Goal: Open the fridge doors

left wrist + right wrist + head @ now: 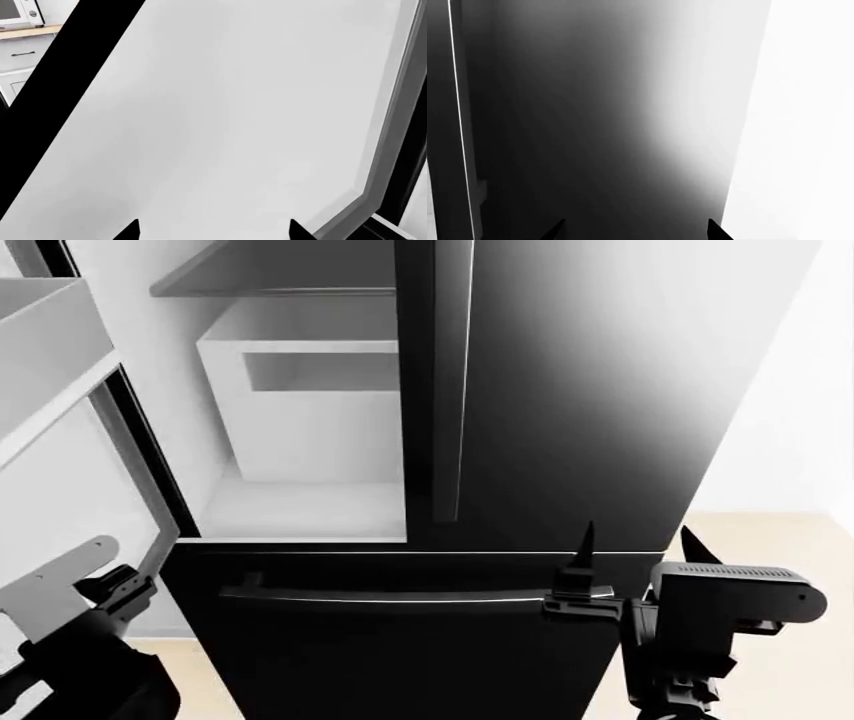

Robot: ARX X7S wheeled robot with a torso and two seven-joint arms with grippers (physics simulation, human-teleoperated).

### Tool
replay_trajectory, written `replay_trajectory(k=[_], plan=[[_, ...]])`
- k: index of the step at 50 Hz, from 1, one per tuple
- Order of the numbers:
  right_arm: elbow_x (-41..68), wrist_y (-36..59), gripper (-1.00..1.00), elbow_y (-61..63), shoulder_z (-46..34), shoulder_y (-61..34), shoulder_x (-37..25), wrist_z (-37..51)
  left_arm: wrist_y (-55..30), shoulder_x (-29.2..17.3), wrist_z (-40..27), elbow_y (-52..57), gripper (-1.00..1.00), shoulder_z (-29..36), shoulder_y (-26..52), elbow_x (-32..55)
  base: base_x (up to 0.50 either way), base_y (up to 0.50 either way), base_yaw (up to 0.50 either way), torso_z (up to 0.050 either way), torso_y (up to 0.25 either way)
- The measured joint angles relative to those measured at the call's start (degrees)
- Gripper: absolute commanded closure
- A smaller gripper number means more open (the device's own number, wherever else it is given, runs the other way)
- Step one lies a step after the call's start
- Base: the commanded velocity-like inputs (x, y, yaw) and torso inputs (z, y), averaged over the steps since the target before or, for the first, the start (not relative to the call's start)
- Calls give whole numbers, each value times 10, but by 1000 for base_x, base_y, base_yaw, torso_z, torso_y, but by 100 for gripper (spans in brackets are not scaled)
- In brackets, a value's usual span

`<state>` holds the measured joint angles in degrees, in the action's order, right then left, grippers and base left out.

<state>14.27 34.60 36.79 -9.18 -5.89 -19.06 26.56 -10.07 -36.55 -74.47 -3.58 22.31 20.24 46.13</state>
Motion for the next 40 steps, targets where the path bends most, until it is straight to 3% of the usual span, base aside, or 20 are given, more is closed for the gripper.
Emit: replay_trajectory(k=[19, 29, 40], plan=[[4, 2, -100, -1, -3, -3, -3, 2, 15, 22, 26, -26, -100, -9, 4, -36, 7, 11, 7, 0, 0], [5, 3, -100, -2, -6, -7, -4, 3, 76, -7, 146, -38, -100, 20, -10, -49, 3, 5, 2, -2, 0], [7, 1, -100, -4, -9, -7, -5, 4, 162, -74, 365, 94, -100, 115, -53, -92, 0, 0, 0, 0, 0]])
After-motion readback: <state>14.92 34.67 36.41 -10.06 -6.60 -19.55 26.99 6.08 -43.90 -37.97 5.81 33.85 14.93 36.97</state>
